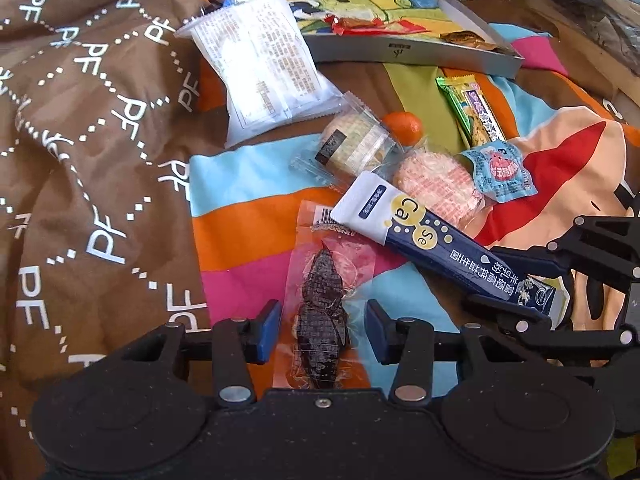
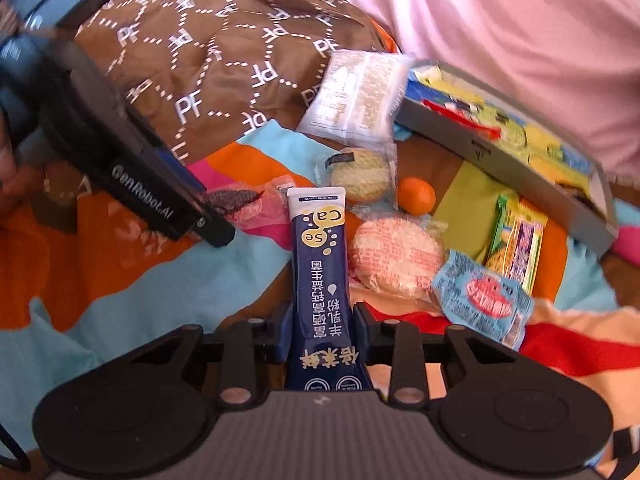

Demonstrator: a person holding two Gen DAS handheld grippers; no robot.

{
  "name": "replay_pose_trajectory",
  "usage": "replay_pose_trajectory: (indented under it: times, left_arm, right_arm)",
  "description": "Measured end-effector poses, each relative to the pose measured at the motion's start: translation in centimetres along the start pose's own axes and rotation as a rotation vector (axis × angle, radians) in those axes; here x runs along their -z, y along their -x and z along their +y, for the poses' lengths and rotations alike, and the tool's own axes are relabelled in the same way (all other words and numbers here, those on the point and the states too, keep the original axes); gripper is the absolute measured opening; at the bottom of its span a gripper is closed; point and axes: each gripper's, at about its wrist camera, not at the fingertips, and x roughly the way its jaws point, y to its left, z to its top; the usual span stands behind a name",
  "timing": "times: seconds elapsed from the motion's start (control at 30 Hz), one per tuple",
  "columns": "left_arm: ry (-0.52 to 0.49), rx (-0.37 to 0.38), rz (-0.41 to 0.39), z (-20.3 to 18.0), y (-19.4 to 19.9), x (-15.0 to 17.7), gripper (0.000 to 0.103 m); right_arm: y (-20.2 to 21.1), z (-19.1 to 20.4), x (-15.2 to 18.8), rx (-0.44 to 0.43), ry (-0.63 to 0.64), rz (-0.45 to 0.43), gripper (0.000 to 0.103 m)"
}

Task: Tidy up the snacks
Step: 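Lift and carry the jerky package over the tray with the left gripper while the right carries the Ca stick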

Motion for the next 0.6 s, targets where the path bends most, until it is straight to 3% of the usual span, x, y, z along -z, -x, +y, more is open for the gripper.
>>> replay_pose_trajectory:
  times: [0.27,0.6]
  left_arm:
    - [0.024,-0.022,-0.039,0.1,1.0,0.4,0.047]
    - [0.037,-0.044,-0.081,0.1,2.7,1.0,0.047]
  right_arm:
    - [0.1,2.1,0.5,0.087,0.167,-0.052,0.030]
    - [0.7,2.6,0.7,0.187,0.253,-0.132,0.028]
